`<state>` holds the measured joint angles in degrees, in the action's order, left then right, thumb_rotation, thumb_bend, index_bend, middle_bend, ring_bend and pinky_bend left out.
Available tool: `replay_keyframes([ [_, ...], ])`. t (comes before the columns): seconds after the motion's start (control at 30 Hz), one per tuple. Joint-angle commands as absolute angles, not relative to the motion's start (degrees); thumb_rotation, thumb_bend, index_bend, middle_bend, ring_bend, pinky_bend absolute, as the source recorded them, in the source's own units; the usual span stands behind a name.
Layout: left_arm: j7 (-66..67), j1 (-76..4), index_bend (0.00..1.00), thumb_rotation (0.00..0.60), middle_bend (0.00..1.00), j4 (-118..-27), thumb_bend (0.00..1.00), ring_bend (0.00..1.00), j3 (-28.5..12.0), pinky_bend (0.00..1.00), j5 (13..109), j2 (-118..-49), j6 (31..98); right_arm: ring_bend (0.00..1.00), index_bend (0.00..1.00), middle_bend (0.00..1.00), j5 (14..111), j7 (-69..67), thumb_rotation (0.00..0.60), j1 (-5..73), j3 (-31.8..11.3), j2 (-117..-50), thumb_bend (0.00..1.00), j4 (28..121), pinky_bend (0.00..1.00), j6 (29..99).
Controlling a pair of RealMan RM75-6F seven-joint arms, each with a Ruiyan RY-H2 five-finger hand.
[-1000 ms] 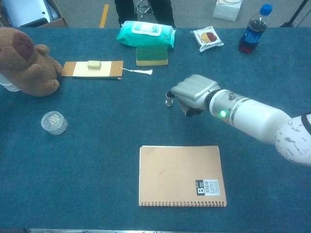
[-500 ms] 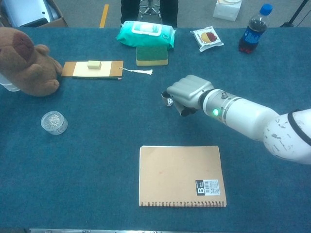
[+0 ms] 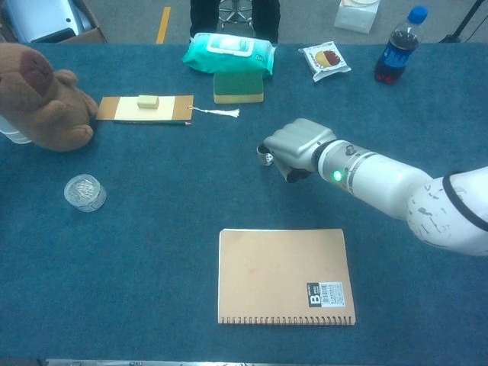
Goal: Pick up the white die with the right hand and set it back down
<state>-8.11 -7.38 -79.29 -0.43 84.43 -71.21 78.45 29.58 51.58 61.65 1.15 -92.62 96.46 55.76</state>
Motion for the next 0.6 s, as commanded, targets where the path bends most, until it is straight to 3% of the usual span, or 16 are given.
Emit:
replay_keyframes([
  [0.03, -8.25, -7.40, 0.21, 0.600, 0.23, -79.12, 0.16, 0.17, -0.46, 0.40, 84.37, -71.30, 78.37, 0.97, 0.28, 1.00, 29.48, 51.60, 0.600, 61.66, 1.21, -92.49, 1.00, 96.51, 1.00, 55.95],
  [0.6, -8.42, -7.49, 0.21, 0.600, 0.23, -78.93, 0.16, 0.17, -0.43, 0.40, 84.37, -71.51, 78.07, 0.97, 0.28, 1.00, 29.51, 50.98, 0.600, 61.07, 1.52, -91.28, 1.00, 96.39, 1.00, 56.94],
])
